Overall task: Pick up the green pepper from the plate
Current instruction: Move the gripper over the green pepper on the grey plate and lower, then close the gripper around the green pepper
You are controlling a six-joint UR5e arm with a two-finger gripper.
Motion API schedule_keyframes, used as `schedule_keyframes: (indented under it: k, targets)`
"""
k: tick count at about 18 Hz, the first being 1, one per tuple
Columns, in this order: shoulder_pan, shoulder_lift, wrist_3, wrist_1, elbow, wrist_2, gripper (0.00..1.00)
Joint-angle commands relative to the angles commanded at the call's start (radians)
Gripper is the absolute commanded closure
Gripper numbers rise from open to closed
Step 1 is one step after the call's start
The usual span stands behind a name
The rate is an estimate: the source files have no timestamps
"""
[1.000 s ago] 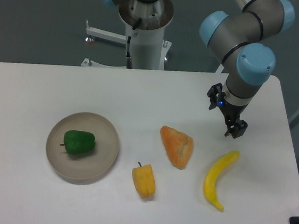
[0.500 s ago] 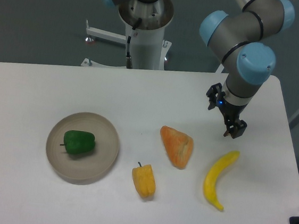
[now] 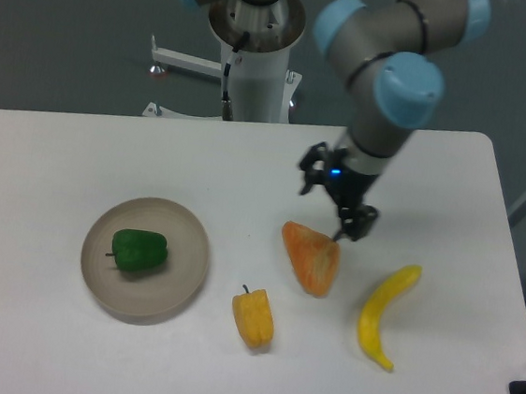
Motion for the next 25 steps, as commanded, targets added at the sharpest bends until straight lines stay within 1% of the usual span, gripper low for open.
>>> schedule_keyframes:
  k: [3, 8, 10, 11, 13, 16, 19, 23, 24, 25]
  targets:
    - [-0.103, -0.017, -0.043, 0.021, -0.002, 0.0, 0.0]
    - [-0.189, -0.066, -0.051, 0.034, 0.006, 0.002, 0.0]
    - [-0.229, -0.098, -0.05, 0.038, 0.026, 0.002, 0.0]
    - [-0.241, -0.112, -0.05, 0.063, 0.027, 0.005, 0.0]
    - [-0.257, -0.138, -0.051, 0.142, 0.026, 0.006, 0.0]
    - [-0.28, -0.169, -0.045, 0.152, 0.023, 0.006, 0.0]
    - [-0.293, -0.192, -0.04, 0.16, 0.024, 0.006, 0.0]
    - [-0.304, -0.236, -0.039, 0.175, 0.024, 0.008, 0.0]
    - [-0.306, -0.245, -0.045, 0.187, 0.023, 0.008, 0.05]
    - [-0.309, -0.247, -0.04, 0.201, 0.02, 0.006, 0.48]
